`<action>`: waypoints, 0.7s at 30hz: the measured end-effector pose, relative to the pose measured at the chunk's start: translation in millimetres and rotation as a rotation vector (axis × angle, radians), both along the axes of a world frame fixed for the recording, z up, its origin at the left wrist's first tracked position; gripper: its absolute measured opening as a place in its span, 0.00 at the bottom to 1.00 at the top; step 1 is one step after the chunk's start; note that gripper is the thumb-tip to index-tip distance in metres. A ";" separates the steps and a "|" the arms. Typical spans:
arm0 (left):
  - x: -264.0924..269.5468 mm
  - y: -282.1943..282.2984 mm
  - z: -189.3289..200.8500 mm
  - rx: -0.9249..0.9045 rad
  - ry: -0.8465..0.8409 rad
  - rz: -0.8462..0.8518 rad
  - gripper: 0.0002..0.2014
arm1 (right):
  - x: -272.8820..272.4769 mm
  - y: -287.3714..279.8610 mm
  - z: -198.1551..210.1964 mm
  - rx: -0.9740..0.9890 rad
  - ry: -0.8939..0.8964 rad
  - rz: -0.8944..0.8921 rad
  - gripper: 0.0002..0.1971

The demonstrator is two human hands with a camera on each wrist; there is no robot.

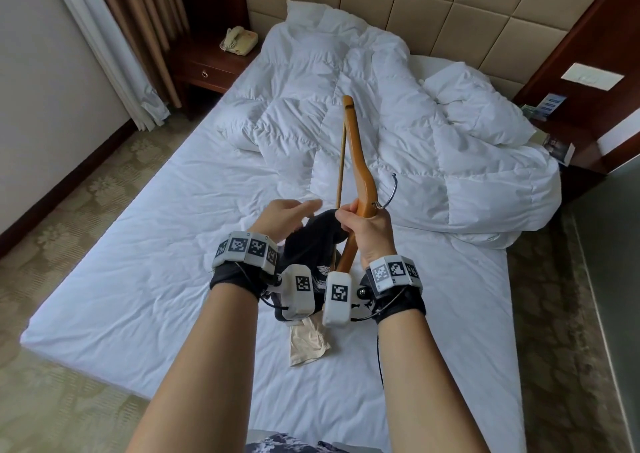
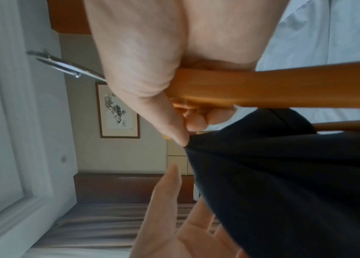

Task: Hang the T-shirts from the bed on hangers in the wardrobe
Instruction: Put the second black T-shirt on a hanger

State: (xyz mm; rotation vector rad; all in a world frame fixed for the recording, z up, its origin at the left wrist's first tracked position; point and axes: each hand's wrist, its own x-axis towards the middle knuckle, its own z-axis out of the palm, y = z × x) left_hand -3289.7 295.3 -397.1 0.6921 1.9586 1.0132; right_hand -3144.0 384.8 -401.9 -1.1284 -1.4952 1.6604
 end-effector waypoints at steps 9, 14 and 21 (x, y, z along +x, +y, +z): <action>12.0 0.4 -7.3 0.211 -0.278 0.041 0.12 | 5.6 5.8 -8.3 -0.030 -0.118 0.057 0.11; 6.5 0.7 4.9 0.296 -0.388 0.223 0.13 | 1.2 13.2 -22.3 -0.103 -0.258 0.073 0.04; -2.7 -2.4 20.7 0.344 -0.424 0.242 0.12 | -21.2 19.0 -5.8 -0.165 -0.240 0.145 0.11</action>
